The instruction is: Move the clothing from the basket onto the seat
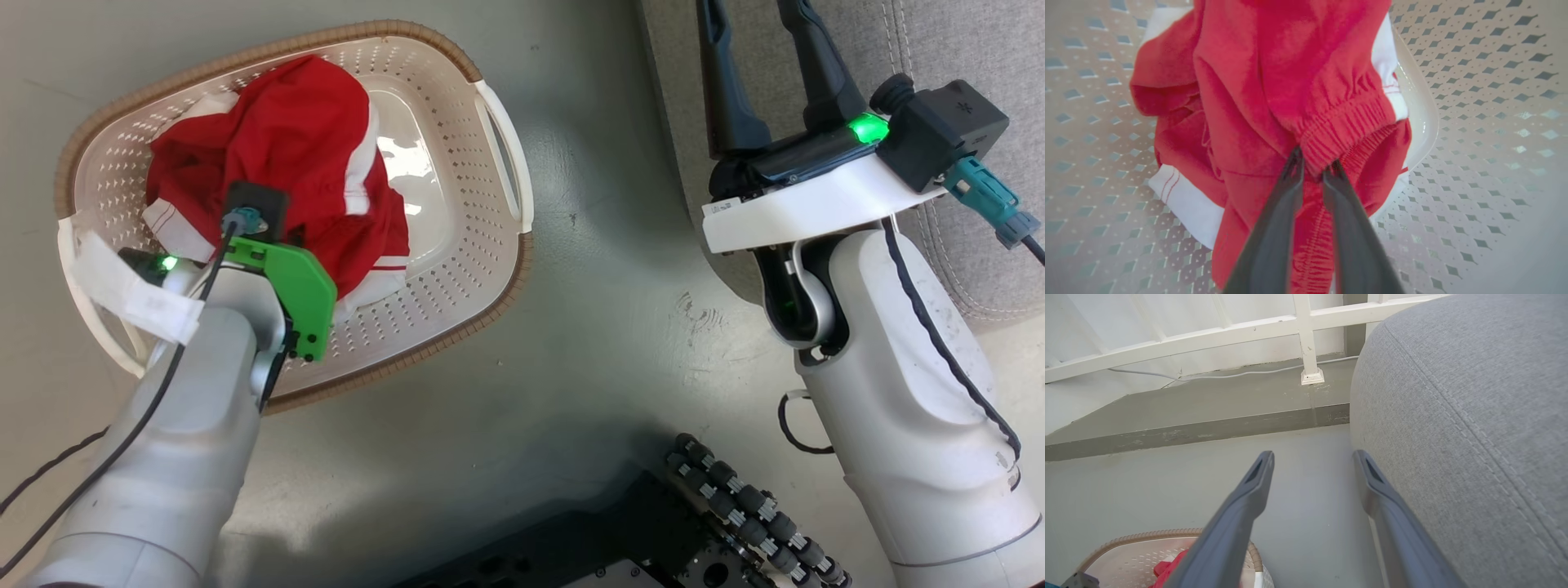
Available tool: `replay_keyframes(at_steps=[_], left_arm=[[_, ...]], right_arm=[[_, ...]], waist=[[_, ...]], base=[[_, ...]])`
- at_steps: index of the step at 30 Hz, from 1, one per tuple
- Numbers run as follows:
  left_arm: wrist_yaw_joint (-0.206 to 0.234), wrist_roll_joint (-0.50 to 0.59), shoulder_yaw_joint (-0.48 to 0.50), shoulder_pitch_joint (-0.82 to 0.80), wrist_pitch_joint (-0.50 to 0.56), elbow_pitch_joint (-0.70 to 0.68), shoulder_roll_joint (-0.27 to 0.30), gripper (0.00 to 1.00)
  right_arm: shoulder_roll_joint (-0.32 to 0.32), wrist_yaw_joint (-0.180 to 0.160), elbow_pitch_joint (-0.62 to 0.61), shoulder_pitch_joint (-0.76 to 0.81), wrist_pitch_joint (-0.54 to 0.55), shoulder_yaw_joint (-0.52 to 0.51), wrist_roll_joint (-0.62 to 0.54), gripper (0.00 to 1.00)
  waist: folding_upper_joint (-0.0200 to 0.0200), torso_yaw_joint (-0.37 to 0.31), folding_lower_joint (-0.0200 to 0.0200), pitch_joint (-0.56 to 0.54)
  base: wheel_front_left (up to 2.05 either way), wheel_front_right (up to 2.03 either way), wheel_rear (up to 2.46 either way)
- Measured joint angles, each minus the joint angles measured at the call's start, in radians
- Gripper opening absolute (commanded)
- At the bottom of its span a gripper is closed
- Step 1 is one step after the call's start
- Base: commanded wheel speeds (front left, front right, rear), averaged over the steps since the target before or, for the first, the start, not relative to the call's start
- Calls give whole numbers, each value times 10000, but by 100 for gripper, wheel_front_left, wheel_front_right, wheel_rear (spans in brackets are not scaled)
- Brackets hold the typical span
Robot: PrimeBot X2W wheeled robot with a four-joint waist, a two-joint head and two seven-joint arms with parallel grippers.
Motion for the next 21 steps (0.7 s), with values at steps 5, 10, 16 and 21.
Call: replay_keyframes(at_steps=[5,10,16,21], left_arm=[[0,0,-13,-131,-79,207,-102,0],[0,4,-82,-162,-278,520,-146,0],[-6,94,-332,-182,-614,746,-385,0],[-81,69,-378,-182,-970,784,-525,0]], right_arm=[[0,0,-13,0,0,29,94,100],[-2,-10,33,0,0,27,102,100],[0,-10,244,2,0,-10,-17,100],[-2,-10,472,12,0,-109,-297,100]], waist=[[0,13,0,-30],[0,65,0,-159],[0,223,0,-411],[0,419,0,-717]], base=[[0,0,0],[0,0,0],[0,0,0],[0,0,0]])
